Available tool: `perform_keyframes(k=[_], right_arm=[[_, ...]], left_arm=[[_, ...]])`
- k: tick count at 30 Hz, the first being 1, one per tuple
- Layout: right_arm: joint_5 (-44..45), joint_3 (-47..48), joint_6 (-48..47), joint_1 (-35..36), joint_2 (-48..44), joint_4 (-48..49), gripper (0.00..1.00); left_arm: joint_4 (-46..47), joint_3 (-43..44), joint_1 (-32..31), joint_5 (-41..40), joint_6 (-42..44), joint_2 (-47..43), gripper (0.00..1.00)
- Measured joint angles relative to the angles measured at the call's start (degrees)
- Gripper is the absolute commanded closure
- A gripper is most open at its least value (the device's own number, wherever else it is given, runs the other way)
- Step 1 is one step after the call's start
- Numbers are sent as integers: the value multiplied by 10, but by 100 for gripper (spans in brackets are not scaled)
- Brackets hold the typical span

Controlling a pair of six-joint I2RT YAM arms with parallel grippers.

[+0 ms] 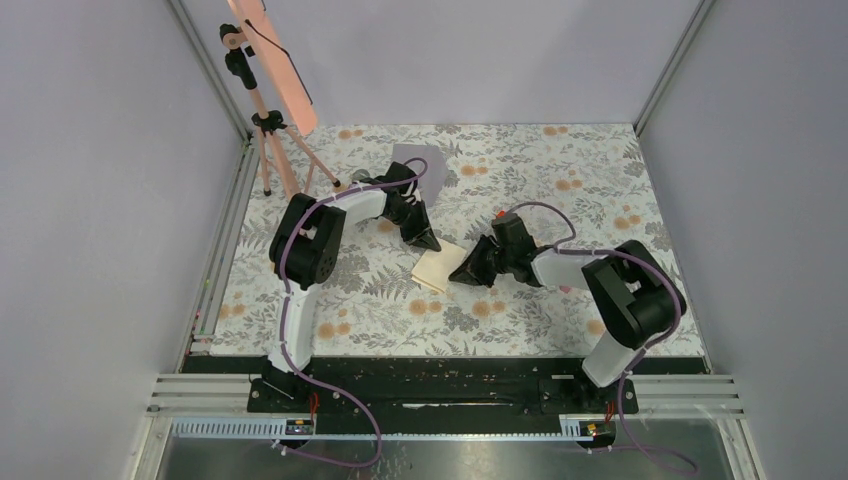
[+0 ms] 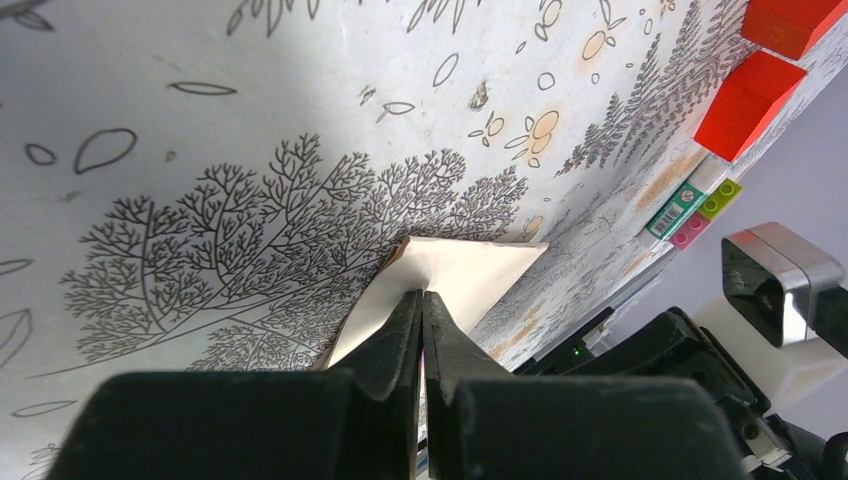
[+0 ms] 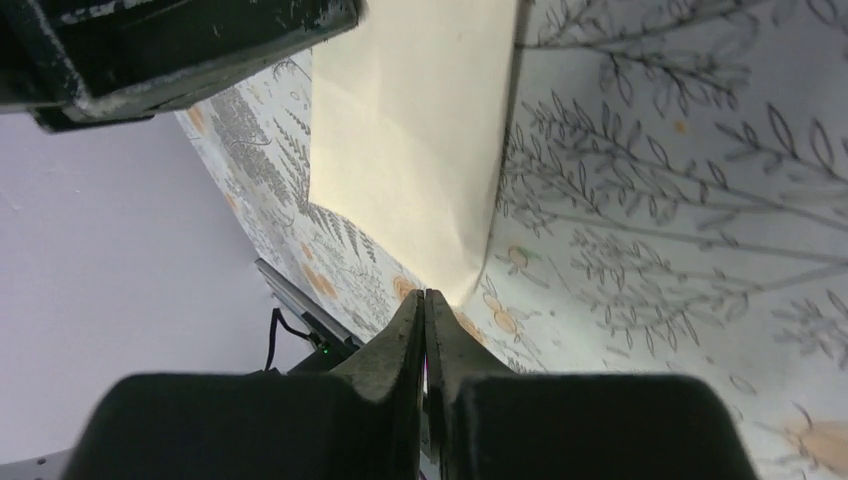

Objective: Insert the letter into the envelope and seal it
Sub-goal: Fold the letter.

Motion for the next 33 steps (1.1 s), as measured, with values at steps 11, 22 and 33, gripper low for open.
perform_keyframes(k=[11, 22, 33], right_arm=[[-56, 54, -9, 3, 104, -4, 100], [-42, 50, -40, 23, 76, -31, 100], [-60, 63, -39, 23, 82, -48, 100]], left_arm=[[0, 0, 0, 1, -2, 0, 100], [2, -2, 1, 2, -4, 0, 100], [8, -6, 1, 4, -4, -1, 100]])
